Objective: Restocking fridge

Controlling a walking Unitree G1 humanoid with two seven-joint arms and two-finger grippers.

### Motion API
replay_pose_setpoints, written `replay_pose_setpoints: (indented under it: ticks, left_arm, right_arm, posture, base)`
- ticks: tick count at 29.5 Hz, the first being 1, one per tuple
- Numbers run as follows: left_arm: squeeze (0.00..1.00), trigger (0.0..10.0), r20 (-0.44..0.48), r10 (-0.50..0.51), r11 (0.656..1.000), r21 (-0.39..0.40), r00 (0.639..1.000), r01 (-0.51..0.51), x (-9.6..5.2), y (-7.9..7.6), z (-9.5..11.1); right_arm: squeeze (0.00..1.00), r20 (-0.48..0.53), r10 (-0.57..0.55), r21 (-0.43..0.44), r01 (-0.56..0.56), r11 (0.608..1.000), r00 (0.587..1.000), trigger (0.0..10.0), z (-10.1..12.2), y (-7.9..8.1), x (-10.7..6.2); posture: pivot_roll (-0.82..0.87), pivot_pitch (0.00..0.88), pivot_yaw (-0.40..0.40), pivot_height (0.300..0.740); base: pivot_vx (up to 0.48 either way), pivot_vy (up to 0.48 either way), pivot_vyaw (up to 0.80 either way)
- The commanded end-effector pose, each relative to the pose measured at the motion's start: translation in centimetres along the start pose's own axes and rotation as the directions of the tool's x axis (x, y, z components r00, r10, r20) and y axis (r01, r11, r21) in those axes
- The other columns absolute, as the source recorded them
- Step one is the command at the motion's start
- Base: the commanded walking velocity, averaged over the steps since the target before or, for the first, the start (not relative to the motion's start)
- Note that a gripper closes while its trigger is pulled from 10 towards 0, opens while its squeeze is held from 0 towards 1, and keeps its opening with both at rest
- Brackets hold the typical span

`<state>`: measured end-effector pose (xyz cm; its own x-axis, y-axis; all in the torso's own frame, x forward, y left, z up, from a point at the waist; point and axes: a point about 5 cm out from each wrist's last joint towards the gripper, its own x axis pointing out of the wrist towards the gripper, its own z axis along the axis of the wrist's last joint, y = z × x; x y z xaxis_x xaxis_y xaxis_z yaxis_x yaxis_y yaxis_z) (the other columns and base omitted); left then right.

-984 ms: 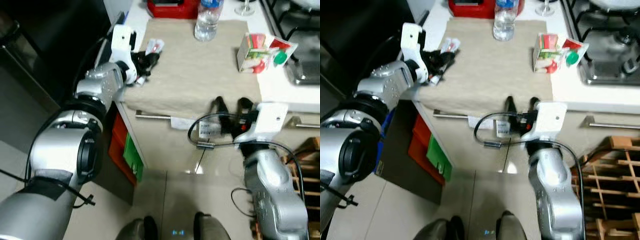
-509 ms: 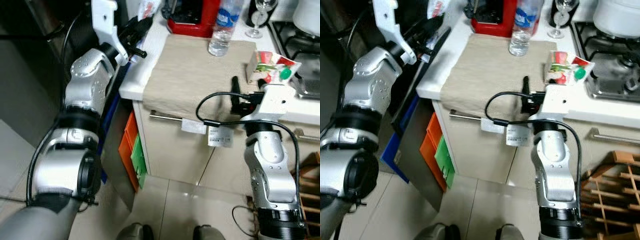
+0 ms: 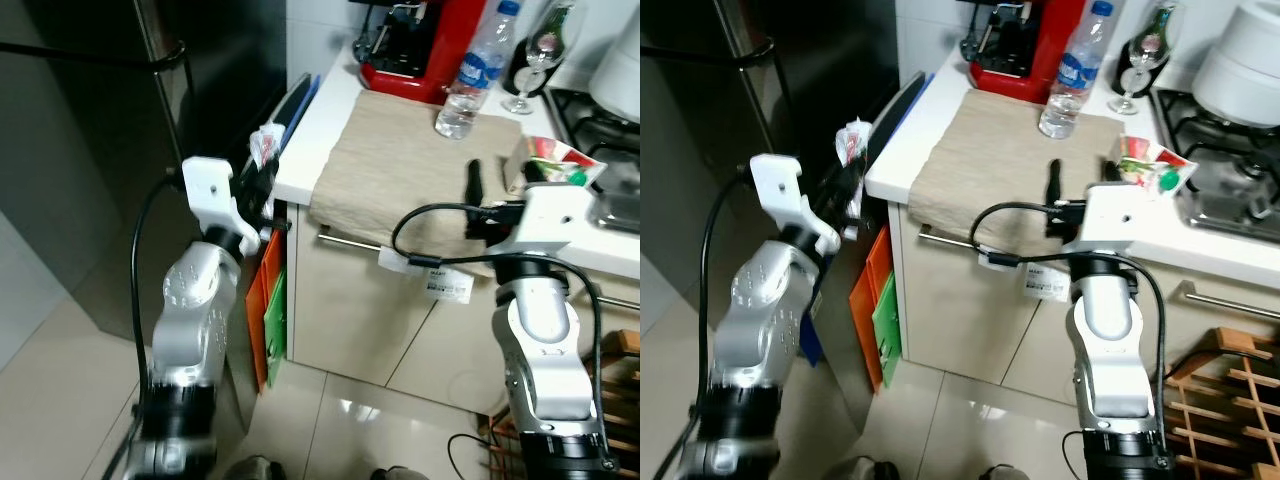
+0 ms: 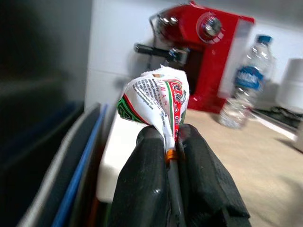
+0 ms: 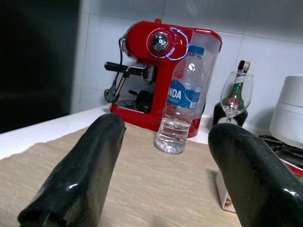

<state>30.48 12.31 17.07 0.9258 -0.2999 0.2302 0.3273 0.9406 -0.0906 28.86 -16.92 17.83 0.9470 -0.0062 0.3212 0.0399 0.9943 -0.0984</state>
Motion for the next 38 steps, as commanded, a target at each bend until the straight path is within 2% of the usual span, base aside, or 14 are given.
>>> replay_pose_setpoints:
  ticks: [1, 7, 15, 28, 38]
  left_arm:
    - [0.0, 10.0, 0.031, 0.009, 1.0, 0.03, 0.999, -0.01, 0.1, -0.2, 1.0]
    - [0.0, 10.0, 0.025, 0.024, 0.998, 0.065, 0.999, -0.026, 0.8, -0.3, 0.9]
    - [0.0, 10.0, -0.006, 0.02, 0.999, 0.032, 1.0, -0.02, 1.1, -0.7, 0.7]
    - [0.0, 10.0, -0.006, -0.032, 0.998, 0.062, 0.999, 0.033, 1.6, -1.5, 0.8]
    - [0.0, 10.0, -0.009, -0.043, 0.997, 0.064, 0.999, 0.044, 1.8, -1.5, 0.6]
  right_arm:
    - [0.0, 0.014, -0.003, 0.002, 0.003, 1.0, 1.0, 10.0, 0.2, -0.2, 0.5]
    - [0.0, -0.002, -0.003, 0.013, 0.003, 1.0, 1.0, 10.0, -0.3, -0.2, 0.9]
    - [0.0, -0.012, -0.003, 0.028, 0.004, 1.0, 1.0, 10.0, -0.9, 0.1, 1.2]
    - [0.0, -0.016, 0.007, 0.04, -0.006, 0.999, 1.0, 10.0, -1.4, 0.5, 1.4]
    - [0.0, -0.019, 0.014, 0.038, -0.013, 0.999, 1.0, 10.0, -1.6, 0.6, 1.5]
  posture:
    - [-0.07, 0.0, -0.035, 0.74]
    - [-0.07, 0.0, -0.045, 0.74]
    - [-0.06, 0.0, -0.028, 0.74]
    - [-0.07, 0.0, -0.015, 0.74]
    - [-0.08, 0.0, -0.011, 0.74]
  base:
    - [0.0, 0.0, 0.0]
    - [0.0, 0.0, 0.0]
    - [0.0, 0.0, 0.0]
    - [-0.297, 0.0, 0.0]
    - [-0.318, 0.0, 0.0]
